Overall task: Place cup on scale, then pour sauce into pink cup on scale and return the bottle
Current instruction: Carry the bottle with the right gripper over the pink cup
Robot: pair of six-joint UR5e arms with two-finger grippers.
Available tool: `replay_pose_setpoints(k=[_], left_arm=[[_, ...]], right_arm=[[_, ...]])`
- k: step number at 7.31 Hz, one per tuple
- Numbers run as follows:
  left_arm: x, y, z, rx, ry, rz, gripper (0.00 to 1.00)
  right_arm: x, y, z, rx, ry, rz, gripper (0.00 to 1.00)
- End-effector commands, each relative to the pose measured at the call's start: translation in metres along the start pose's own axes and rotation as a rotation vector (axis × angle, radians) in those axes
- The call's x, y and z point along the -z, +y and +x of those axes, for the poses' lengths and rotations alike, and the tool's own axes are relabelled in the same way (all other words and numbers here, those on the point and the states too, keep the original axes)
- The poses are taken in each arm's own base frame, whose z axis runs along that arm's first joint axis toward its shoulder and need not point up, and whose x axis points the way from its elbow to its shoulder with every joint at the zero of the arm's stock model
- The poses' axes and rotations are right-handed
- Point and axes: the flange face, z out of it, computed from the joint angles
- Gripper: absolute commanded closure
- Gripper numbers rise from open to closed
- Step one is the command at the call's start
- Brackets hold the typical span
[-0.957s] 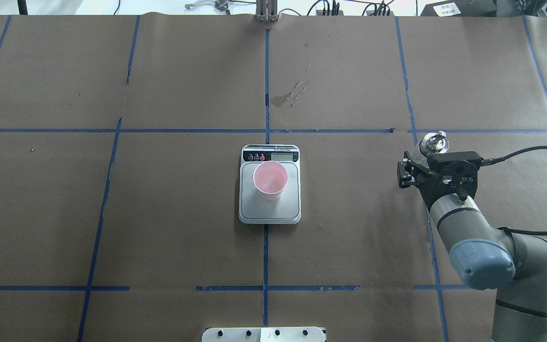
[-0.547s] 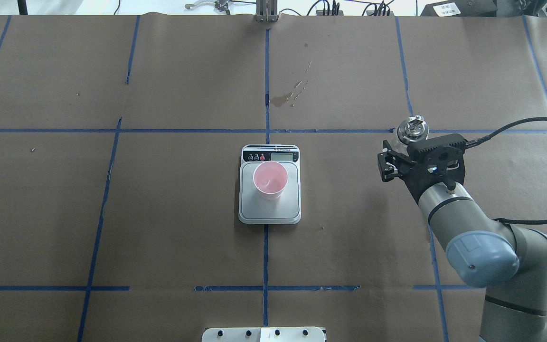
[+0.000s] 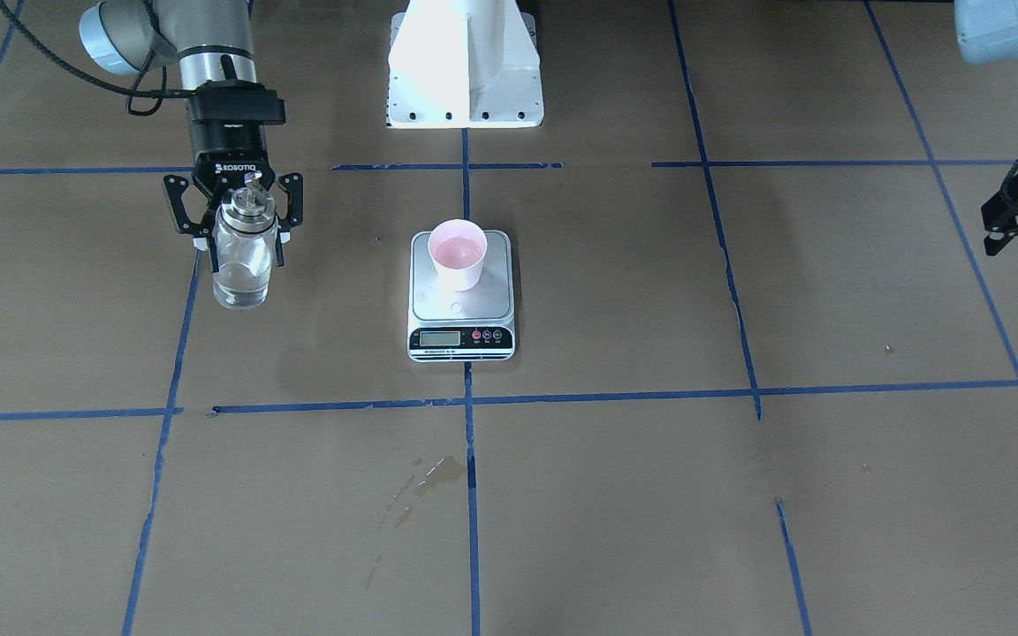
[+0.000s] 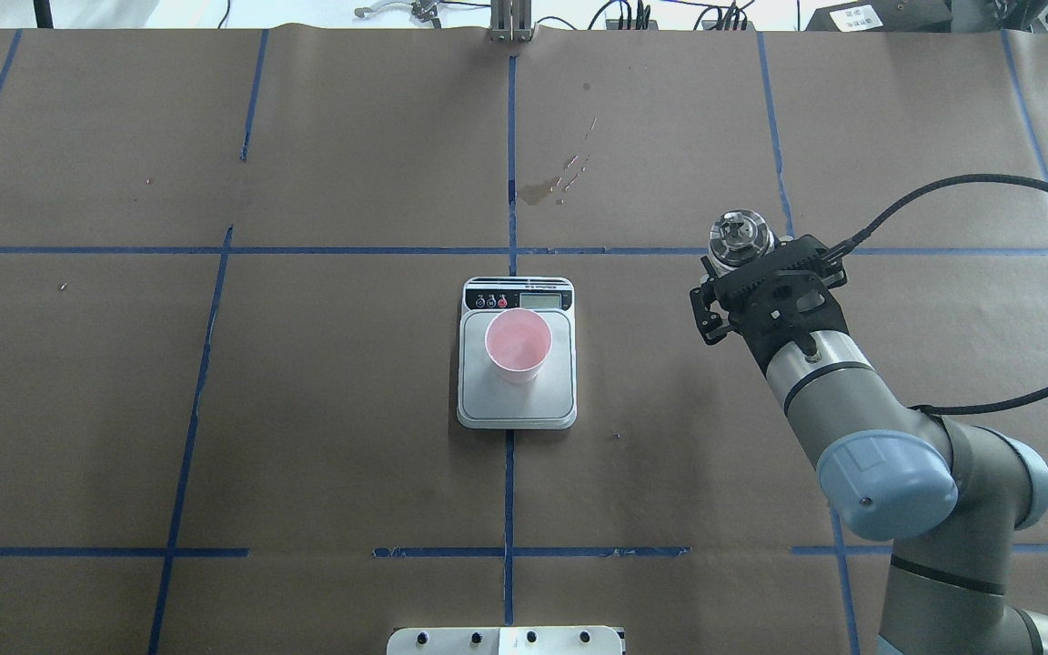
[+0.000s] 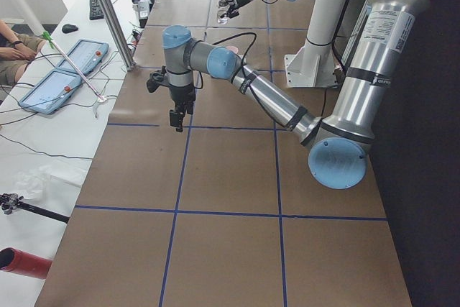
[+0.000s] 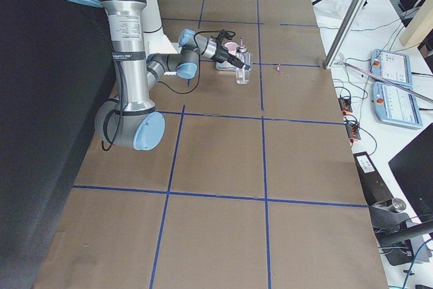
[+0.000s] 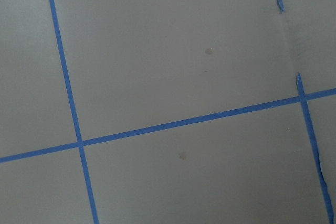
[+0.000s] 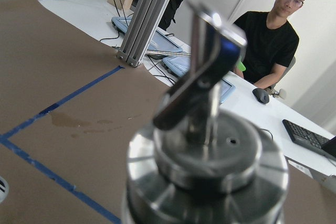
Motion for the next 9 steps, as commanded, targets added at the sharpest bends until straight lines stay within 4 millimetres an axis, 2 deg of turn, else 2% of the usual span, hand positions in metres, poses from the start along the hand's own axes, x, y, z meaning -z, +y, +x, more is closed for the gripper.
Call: replay_pose_setpoints(k=[1, 2, 4, 5, 6, 8, 9], left_arm=[[-0.006, 0.006, -0.015, -0.014, -0.005, 0.006, 0.0], [-0.022, 0.02, -0.029, -0.067, -0.005, 0.016, 0.0], [-0.059, 0.045, -0.089, -0.085, -0.016, 0.039, 0.0], [-0.072, 0.055, -0.101, -0.091, -0.017, 0.053, 0.0], [-0.076, 0.057, -0.11, -0.093, -0.02, 0.075, 0.0], [-0.074, 0.057, -0.115, -0.083, -0.022, 0.079, 0.0], [-0.074, 0.058, -0.116, -0.082, -0.022, 0.08, 0.0]], right_arm=[[-0.007, -0.002, -0.01, 0.276, 0.07, -0.006, 1.0], [-0.006, -0.013, -0.018, 0.382, 0.069, -0.008, 1.0], [-0.004, -0.029, -0.025, 0.439, 0.093, 0.018, 1.0], [-0.005, -0.03, -0.033, 0.487, 0.136, -0.002, 1.0], [-0.003, -0.046, -0.052, 0.526, 0.159, -0.017, 1.0], [-0.001, -0.029, -0.076, 0.65, 0.234, -0.043, 1.0], [-0.007, -0.02, -0.086, 0.677, 0.239, -0.053, 1.0]])
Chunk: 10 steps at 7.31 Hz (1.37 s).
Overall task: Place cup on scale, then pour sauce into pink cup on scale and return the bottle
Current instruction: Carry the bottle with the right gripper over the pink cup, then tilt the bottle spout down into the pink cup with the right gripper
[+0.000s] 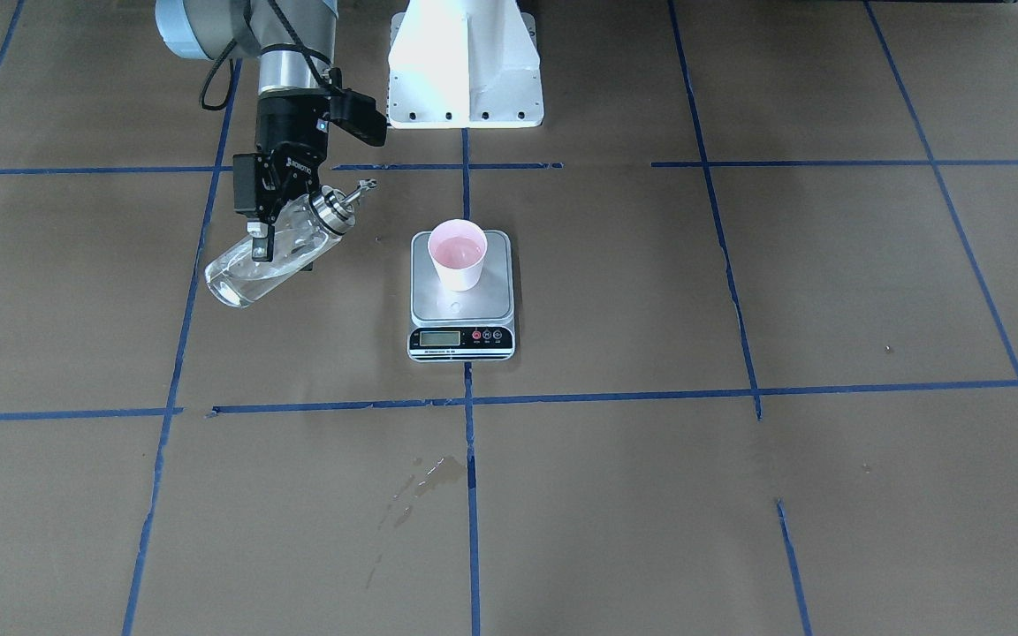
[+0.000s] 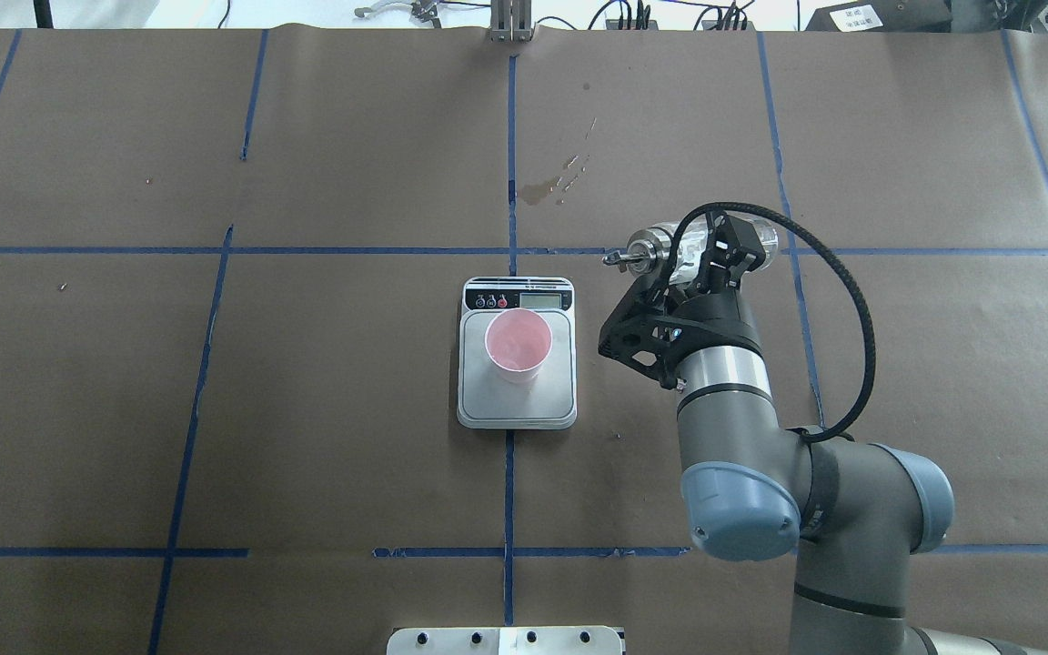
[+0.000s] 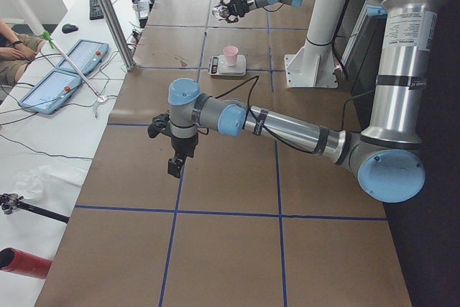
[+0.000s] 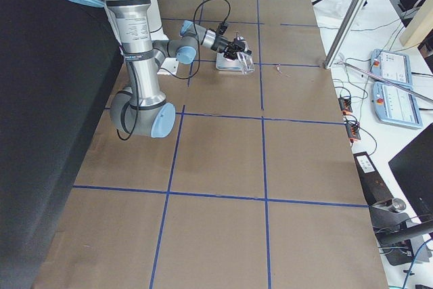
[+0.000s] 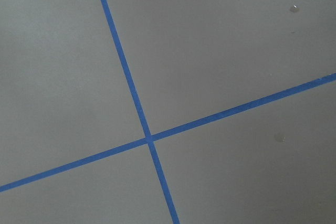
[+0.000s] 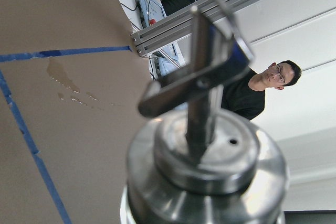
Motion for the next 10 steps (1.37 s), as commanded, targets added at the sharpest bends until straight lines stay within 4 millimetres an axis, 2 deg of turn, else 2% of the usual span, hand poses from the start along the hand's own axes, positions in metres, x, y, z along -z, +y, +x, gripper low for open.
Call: replay_pose_setpoints(k=[1, 2, 4, 7, 8, 10], left_arm=[[0.0, 0.001, -0.002, 0.002, -0.001, 0.002, 0.0], [0.0, 0.001, -0.002, 0.002, -0.001, 0.002, 0.0], [-0.004, 0.002, -0.005, 0.007, -0.001, -0.005, 0.0], [-0.011, 0.001, -0.009, 0.01, -0.001, -0.012, 0.0], [-0.012, 0.0, -0.01, 0.006, -0.001, -0.004, 0.0], [-0.012, 0.001, -0.011, 0.008, -0.001, -0.005, 0.0]], right_arm=[[-0.005, -0.001, -0.03, 0.074, 0.043, -0.016, 1.0], [-0.007, 0.0, -0.046, 0.103, 0.064, -0.016, 1.0], [-0.007, -0.028, -0.06, 0.172, 0.107, -0.034, 1.0], [-0.006, -0.029, -0.067, 0.328, 0.181, -0.066, 1.0], [-0.004, -0.035, -0.062, 0.437, 0.22, -0.066, 1.0], [-0.002, -0.035, -0.063, 0.502, 0.248, -0.063, 1.0]])
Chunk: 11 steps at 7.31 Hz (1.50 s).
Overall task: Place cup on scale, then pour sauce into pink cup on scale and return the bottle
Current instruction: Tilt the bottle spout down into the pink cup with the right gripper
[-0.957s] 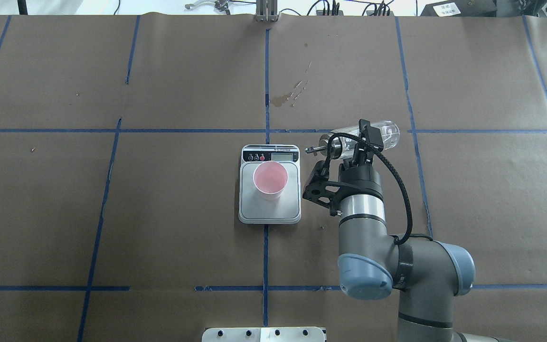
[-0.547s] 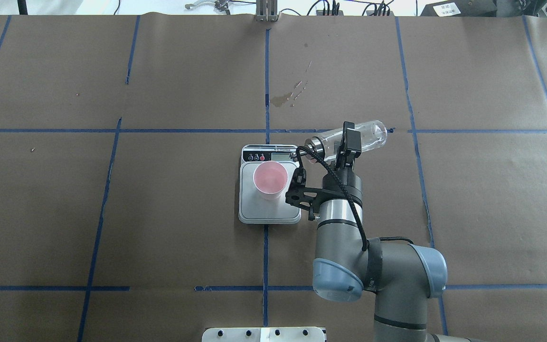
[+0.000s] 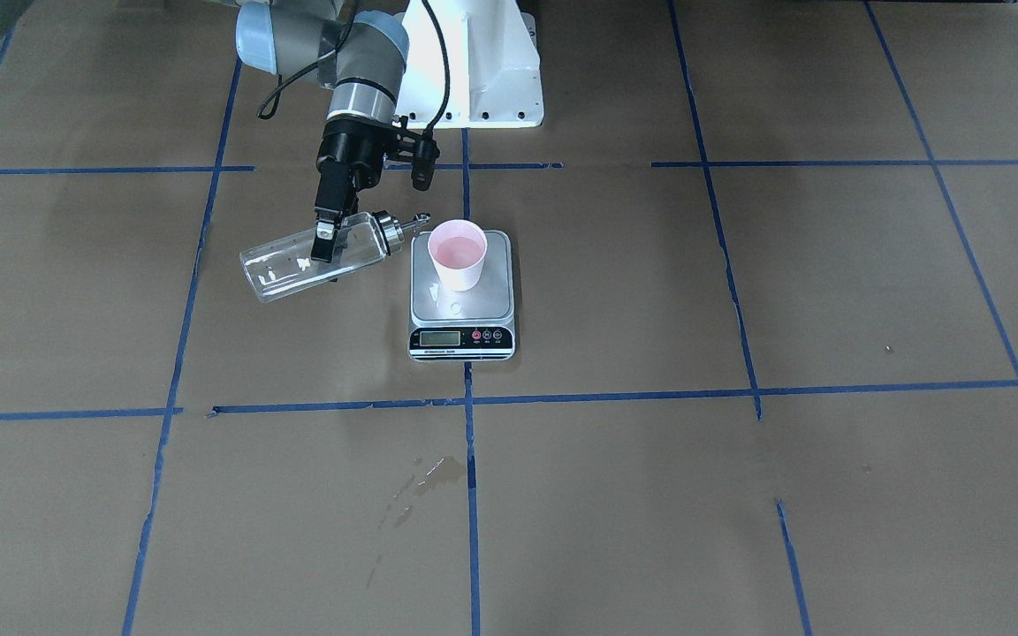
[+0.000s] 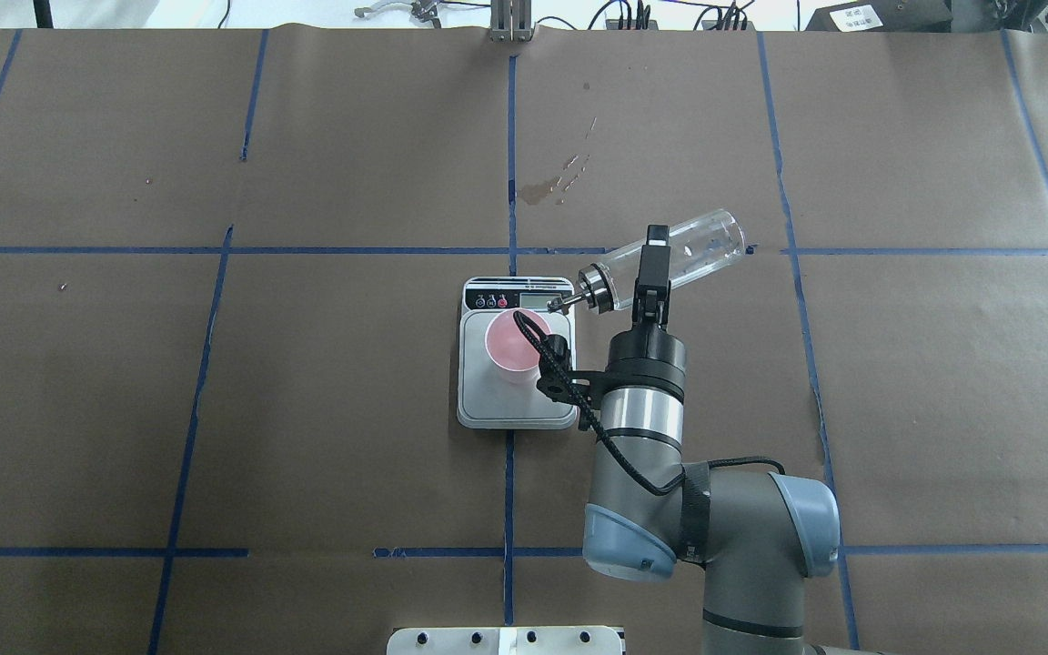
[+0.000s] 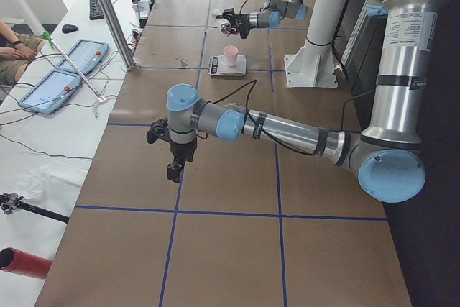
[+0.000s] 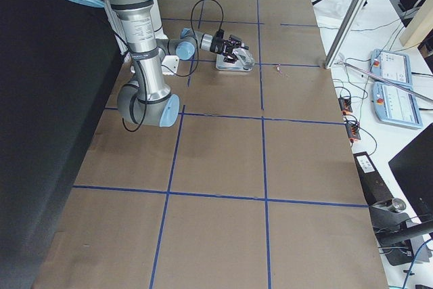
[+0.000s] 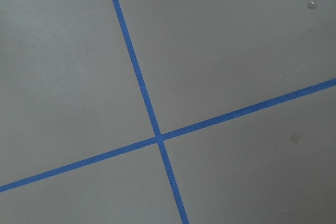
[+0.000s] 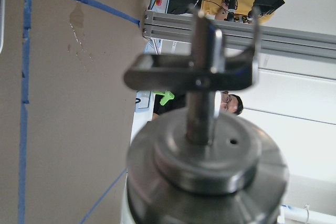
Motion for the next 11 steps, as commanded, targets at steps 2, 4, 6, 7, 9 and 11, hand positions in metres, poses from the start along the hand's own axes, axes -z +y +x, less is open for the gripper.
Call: replay_pose_setpoints(k=[2, 4, 6, 7, 9, 11], left_arm=[[0.0, -0.001, 0.0, 0.0, 0.0, 0.001, 0.0], [-0.001, -0.001, -0.001, 0.001, 0.0, 0.0, 0.0], [-0.002, -0.002, -0.001, 0.002, 0.002, -0.002, 0.0], [-0.002, -0.002, -0.001, 0.003, 0.001, -0.002, 0.0], [0.0, -0.004, 0.001, 0.007, 0.017, 0.0, 0.0], [0.003, -0.004, 0.002, 0.014, 0.047, 0.005, 0.0]], right_arm=[[0.003, -0.002, -0.006, 0.129, 0.073, 0.0, 1.0], [0.003, -0.002, -0.006, 0.21, 0.081, -0.004, 1.0], [0.004, -0.002, -0.003, 0.299, 0.104, -0.009, 1.0], [0.004, -0.003, -0.001, 0.328, 0.107, -0.011, 1.0], [0.007, -0.008, 0.006, 0.293, 0.101, -0.003, 1.0], [0.008, -0.008, 0.003, 0.234, 0.092, 0.004, 1.0]])
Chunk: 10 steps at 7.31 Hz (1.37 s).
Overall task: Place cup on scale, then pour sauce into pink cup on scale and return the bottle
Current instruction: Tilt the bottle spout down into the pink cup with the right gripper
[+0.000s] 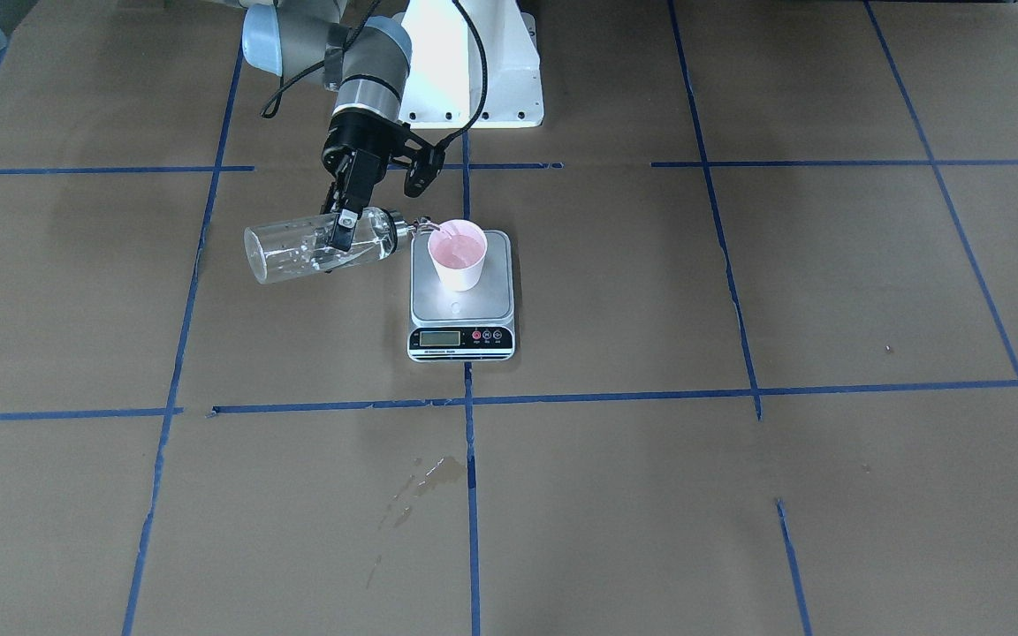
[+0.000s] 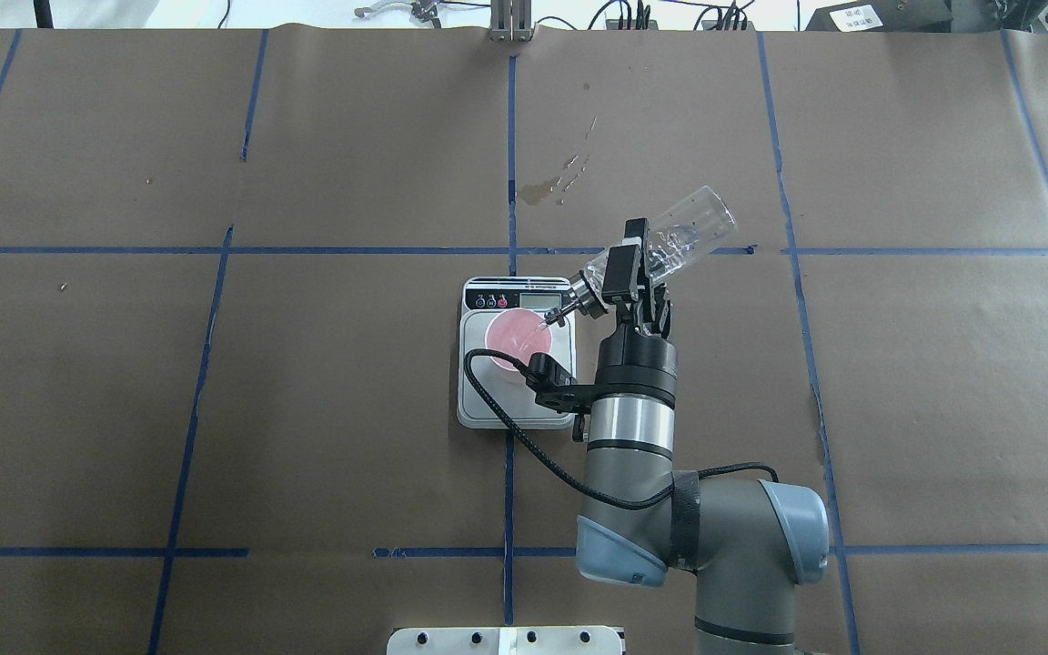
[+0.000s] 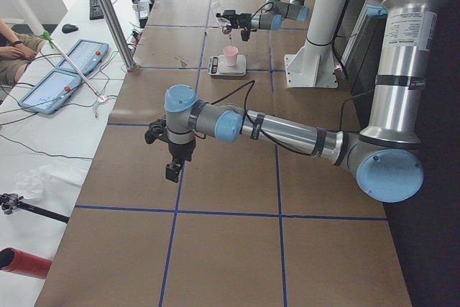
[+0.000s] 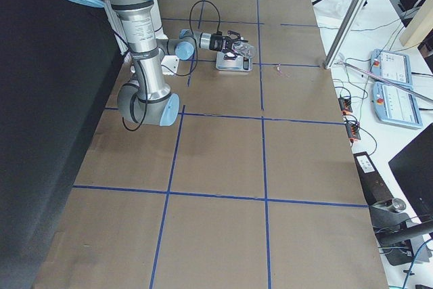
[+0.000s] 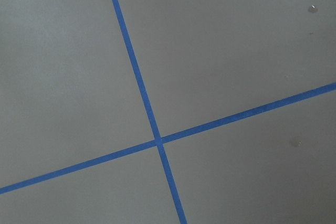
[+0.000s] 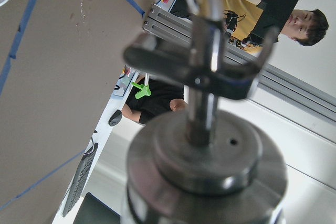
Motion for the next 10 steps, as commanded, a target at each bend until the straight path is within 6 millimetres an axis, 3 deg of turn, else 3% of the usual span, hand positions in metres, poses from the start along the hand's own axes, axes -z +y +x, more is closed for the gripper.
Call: replay_pose_setpoints(k=[1, 7, 8, 10], left_arm=[[0.004, -0.001, 0.001, 0.004, 0.018, 0.007, 0.0], [0.011, -0.001, -0.004, 0.014, 0.013, 0.019, 0.0], [0.011, -0.001, -0.004, 0.014, 0.013, 0.019, 0.0], [0.013, -0.002, -0.004, 0.015, 0.011, 0.023, 0.0]], right_arm=[[0.004, -0.001, -0.004, -0.097, -0.019, 0.01, 1.0], [0.009, -0.002, -0.013, -0.431, -0.1, 0.018, 1.0], [0.012, 0.002, -0.003, -0.554, -0.151, 0.035, 1.0], [0.01, 0.021, -0.009, -0.763, -0.2, 0.092, 1.0]])
